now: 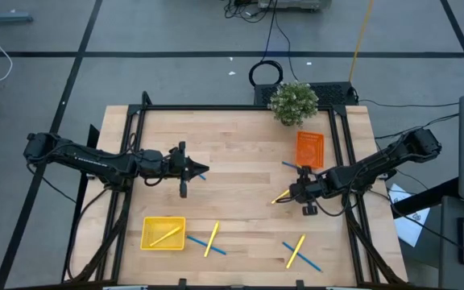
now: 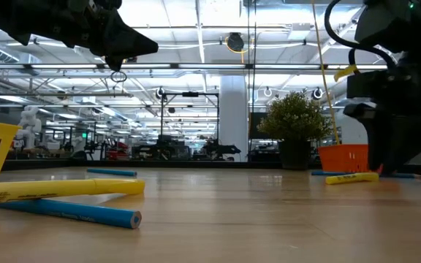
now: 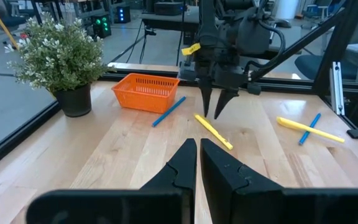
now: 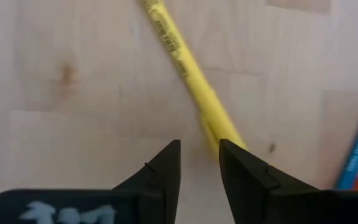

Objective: Sort pens & pencils
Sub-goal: Put the top left yellow ballpen into the yellow bin

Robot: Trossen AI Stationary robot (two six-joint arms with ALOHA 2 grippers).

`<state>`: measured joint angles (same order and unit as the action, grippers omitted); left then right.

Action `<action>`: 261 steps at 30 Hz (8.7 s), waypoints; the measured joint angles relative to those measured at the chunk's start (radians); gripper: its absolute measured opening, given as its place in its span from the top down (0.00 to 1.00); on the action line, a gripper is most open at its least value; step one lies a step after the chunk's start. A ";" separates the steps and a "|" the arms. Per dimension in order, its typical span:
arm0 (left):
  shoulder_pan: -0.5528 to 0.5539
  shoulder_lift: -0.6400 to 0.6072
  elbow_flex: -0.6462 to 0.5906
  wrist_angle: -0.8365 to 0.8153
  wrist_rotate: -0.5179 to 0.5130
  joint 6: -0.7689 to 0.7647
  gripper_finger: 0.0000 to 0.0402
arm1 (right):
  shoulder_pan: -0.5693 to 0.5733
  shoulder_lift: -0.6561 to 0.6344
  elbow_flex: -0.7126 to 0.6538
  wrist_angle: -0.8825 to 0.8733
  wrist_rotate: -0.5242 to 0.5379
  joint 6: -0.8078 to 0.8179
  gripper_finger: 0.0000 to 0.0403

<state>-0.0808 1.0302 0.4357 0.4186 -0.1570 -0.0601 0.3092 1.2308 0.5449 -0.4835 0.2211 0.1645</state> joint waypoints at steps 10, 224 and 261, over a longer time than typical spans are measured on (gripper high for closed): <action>0.000 0.000 0.000 -0.005 0.000 0.000 0.93 | 0.000 0.000 0.000 -0.015 0.014 -0.053 0.76; -0.034 0.329 0.261 -0.267 -0.029 0.023 0.29 | 0.051 0.538 0.211 0.694 0.138 0.201 0.72; -0.034 0.329 0.261 -0.270 -0.029 0.021 0.29 | 0.086 0.539 0.209 0.978 0.061 0.192 0.71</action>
<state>-0.1146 1.3590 0.6971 0.1490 -0.1856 -0.0391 0.3953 1.7699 0.7535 0.4942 0.2820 0.3565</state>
